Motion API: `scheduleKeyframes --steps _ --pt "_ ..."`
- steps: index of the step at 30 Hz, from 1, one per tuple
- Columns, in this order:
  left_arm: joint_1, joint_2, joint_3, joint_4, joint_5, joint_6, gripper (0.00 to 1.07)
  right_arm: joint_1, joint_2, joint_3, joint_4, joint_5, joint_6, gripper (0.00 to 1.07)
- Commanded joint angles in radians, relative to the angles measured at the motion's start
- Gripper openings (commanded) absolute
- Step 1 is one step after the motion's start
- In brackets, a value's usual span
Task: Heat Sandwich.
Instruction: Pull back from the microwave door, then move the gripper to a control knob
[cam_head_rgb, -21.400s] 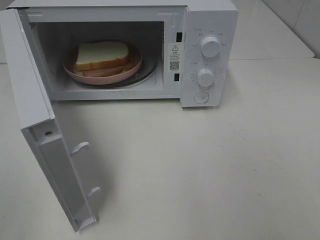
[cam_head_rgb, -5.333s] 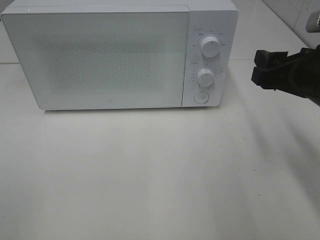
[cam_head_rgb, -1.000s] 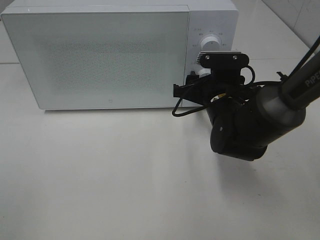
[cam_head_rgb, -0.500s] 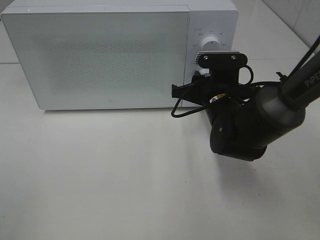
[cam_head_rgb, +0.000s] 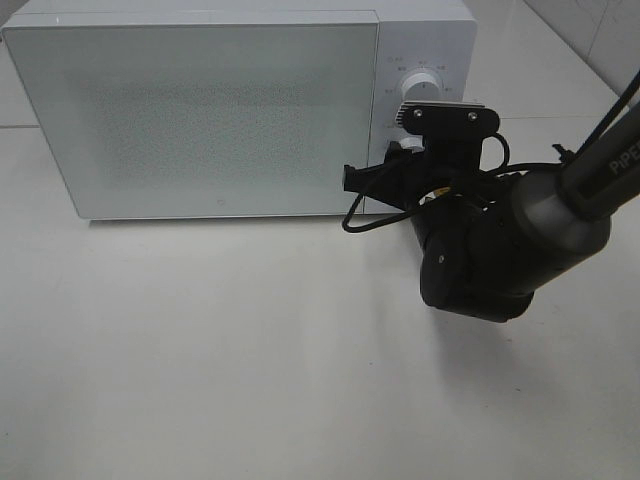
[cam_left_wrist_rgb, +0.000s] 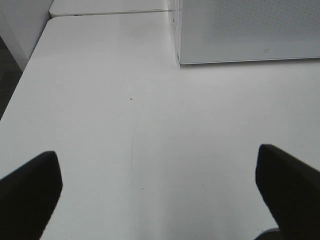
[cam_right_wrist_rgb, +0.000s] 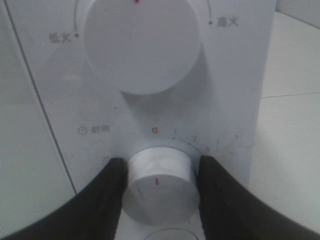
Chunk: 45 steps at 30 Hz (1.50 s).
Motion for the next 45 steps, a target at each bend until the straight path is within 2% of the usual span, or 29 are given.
scheduleKeyframes --steps 1,10,21,30,38,45 --pt "-0.001 -0.022 0.003 0.003 -0.012 -0.002 0.98 -0.005 -0.017 -0.001 -0.003 -0.008 0.168 0.03" --pt "-0.001 -0.022 0.003 0.003 -0.012 -0.002 0.98 -0.005 -0.017 -0.001 -0.011 -0.005 0.567 0.03" --pt "-0.001 -0.022 0.003 0.003 -0.012 -0.002 0.98 -0.006 -0.017 -0.001 -0.011 -0.013 0.877 0.03" --pt "-0.001 -0.022 0.003 0.003 -0.012 -0.002 0.98 -0.006 -0.017 -0.001 0.009 -0.01 1.325 0.03" --pt "-0.001 -0.022 0.003 0.003 -0.012 -0.002 0.98 -0.006 -0.017 -0.001 0.013 -0.01 1.501 0.03" --pt "-0.001 -0.022 0.003 0.003 -0.012 -0.002 0.98 -0.006 -0.017 -0.001 0.013 -0.01 1.502 0.03"
